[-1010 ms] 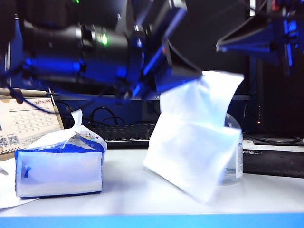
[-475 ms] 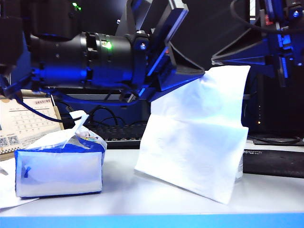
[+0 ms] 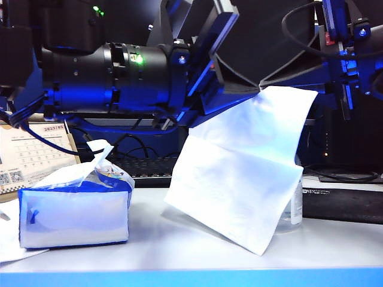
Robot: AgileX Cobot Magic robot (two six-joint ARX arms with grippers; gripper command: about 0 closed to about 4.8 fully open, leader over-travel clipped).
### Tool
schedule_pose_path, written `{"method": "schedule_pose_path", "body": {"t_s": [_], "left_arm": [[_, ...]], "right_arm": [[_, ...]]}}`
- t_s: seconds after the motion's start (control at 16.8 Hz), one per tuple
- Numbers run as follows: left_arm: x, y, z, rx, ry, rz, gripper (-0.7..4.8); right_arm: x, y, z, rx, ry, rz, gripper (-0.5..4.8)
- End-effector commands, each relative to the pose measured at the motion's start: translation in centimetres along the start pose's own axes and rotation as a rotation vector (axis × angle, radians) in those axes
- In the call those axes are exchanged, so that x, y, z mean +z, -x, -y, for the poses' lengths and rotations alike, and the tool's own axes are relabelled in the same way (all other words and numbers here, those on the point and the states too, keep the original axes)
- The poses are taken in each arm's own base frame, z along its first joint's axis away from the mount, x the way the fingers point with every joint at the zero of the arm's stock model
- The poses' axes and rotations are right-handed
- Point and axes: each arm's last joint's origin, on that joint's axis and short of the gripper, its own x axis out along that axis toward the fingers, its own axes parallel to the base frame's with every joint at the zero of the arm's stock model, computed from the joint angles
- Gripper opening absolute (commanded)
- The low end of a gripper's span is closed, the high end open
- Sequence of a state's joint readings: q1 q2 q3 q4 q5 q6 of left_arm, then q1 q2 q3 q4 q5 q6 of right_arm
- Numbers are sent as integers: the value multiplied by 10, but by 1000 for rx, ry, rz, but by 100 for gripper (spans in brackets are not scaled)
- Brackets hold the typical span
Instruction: Pull out a tissue from the tissue dispenser, then press the switch of the alcohol sanitizer bottle to drop some sanitizer on the paper tissue, and finally place the treated tissue on the table.
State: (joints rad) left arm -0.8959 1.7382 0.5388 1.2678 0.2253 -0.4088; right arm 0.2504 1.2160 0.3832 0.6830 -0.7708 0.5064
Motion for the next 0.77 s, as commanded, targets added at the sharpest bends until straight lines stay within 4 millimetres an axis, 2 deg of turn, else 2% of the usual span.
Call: {"method": "schedule_pose_path", "body": {"t_s": [0.06, 0.36, 0.77], "left_arm": [[6, 2, -13, 21, -19, 22, -6], [1, 0, -20, -15, 16, 69, -6], [2, 0, -23, -6, 3, 89, -6]], "right_arm": [[2, -1, 0, -4, 11, 9, -1], [2, -1, 1, -34, 6, 18, -1], [-4, -5, 9, -44, -24, -17, -1]]}}
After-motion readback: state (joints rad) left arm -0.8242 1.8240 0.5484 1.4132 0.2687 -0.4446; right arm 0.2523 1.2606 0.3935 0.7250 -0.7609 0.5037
